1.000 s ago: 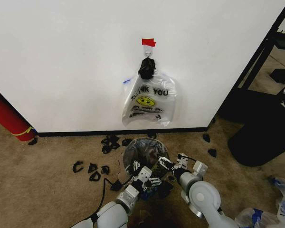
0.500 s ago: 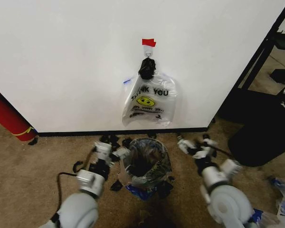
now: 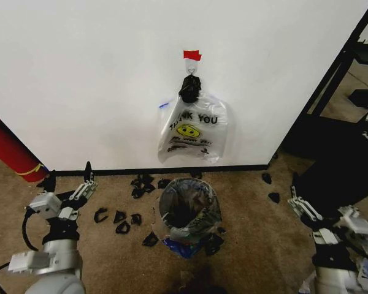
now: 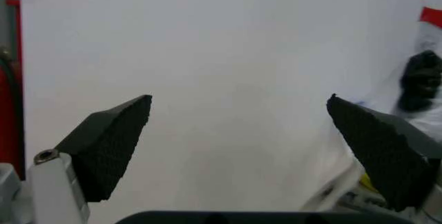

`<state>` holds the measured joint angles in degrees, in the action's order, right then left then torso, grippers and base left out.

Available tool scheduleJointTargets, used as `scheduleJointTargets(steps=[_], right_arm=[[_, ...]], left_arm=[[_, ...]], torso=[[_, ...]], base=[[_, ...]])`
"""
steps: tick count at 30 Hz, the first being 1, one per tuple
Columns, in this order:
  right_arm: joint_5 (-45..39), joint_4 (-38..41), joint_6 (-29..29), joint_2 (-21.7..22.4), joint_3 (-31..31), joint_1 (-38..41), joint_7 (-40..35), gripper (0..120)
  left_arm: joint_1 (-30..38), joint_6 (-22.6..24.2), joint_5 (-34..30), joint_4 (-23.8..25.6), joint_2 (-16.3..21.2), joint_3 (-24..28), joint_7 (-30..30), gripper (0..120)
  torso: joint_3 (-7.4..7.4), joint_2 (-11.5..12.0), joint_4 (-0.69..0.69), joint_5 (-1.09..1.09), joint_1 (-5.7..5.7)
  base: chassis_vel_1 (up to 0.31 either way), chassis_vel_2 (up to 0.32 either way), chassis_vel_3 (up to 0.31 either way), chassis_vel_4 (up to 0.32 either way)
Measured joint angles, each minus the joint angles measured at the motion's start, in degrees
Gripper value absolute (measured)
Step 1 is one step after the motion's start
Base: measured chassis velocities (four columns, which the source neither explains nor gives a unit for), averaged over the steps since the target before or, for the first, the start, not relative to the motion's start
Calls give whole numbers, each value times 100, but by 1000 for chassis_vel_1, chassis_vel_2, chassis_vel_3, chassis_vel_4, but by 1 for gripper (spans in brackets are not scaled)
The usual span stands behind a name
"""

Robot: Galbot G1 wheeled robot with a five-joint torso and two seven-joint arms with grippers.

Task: Pick up the garbage bag from the wall and place it over the trash bin.

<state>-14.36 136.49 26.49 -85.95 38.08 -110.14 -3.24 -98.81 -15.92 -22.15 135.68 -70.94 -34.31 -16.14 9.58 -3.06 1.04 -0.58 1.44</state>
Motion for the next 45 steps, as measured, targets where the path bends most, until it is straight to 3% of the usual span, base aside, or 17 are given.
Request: scheduleJointTargets(steps=[14,25,45], right_arm=[[633,-41,-266,-367,-517,82,-240,100],[797,80,-573,-347,-591,158,-393,100],[980,1,-830,-366,-767,215,-359,100]], left_arm=[[-44,-24,529,-183,45,414,-42,100],[91,-18,337,-266,257,407,-35,100],[89,-30,622,-412,156,559,-52,100]], torso=[[1,1,-1,0,1],[1,1,0,0,1],[1,1,-1,0,1]], base=[[0,0,0,0],[0,0,0,0],[0,0,0,0]])
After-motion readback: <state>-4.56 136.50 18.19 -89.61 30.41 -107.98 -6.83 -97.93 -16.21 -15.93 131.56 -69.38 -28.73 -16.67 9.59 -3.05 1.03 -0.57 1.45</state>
